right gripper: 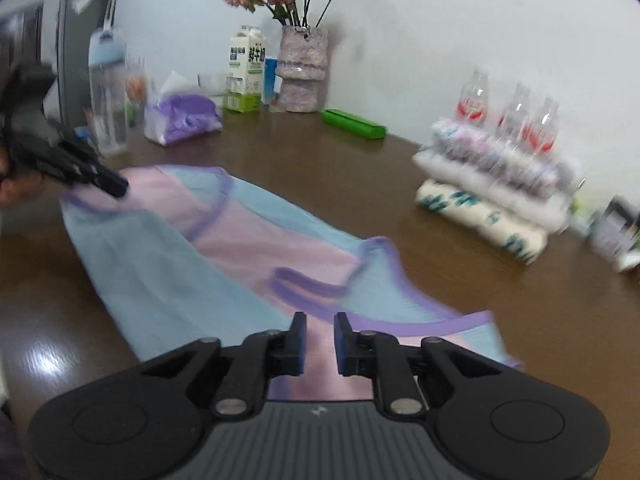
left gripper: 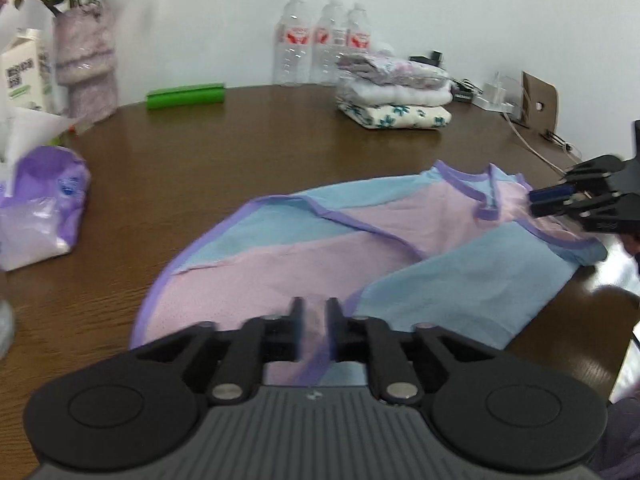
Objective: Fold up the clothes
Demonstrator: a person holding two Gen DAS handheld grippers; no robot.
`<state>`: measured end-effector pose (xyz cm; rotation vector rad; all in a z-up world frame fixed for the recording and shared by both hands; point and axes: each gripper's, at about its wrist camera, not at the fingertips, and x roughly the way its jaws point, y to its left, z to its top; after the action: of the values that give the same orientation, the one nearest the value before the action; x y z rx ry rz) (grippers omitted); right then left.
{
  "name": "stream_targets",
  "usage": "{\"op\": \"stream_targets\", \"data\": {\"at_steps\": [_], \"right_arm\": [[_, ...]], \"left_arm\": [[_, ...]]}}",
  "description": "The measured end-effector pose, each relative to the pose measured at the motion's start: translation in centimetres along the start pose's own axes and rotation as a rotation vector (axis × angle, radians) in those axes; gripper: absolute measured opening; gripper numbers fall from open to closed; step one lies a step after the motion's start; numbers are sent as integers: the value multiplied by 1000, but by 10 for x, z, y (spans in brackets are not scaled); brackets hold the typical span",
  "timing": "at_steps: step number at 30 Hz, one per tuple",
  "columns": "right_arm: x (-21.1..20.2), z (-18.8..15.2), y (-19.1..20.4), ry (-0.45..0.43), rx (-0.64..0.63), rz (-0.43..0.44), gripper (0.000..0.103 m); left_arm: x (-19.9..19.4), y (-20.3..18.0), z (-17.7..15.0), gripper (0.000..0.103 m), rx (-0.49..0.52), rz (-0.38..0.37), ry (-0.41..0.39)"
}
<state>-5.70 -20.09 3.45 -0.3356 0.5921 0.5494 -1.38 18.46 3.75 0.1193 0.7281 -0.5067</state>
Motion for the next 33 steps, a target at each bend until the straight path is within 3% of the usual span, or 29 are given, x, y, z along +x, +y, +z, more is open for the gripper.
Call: {"op": "stream_targets", "data": {"at_steps": [1, 4, 8, 11, 12, 15, 18, 22, 24, 27, 29, 31, 33], "right_arm": [[-16, -5, -5, -27, -3, 10, 31], [-60, -32, -23, -48, 47, 104, 44], [-71, -72, -18, 55, 45, 149, 43], [-57, -84, -15, 81, 67, 125, 30], [-55, -85, -20, 61, 108, 108, 4], [-54, -82, -48, 5, 247, -5, 6], [-54, -81, -71, -2, 338, -127, 25], [-62, -84, -77, -25, 405, -324, 25], [-76, -84, -72, -94, 420, -307, 27], [-80, -80, -57, -135, 437, -160, 34], [-68, -78, -43, -106, 411, -113, 34], [-51, -76, -33, -63, 389, -104, 34], [-38, -76, -30, -31, 396, -104, 34]], "left_arm": [[-9, 1, -6, 41, -1, 2, -15], [-27, 2, -25, 43, -26, -20, -32], [-24, -3, -41, 43, -26, -9, -6], [-18, -3, -46, 43, -2, 17, -18], [-17, -4, -47, 43, 13, 24, -24], [-14, -3, -48, 44, 28, 50, -27], [-13, -1, -48, 44, 23, 78, -23], [-17, 2, -47, 45, -20, 119, -17], [-22, 1, -46, 46, -42, 108, -32], [-27, -7, -38, 55, -51, 35, -107], [-14, -16, -29, 56, -48, 19, -117], [2, -25, -21, 62, -37, 71, -122], [12, -26, -16, 61, -53, 76, -107]]}}
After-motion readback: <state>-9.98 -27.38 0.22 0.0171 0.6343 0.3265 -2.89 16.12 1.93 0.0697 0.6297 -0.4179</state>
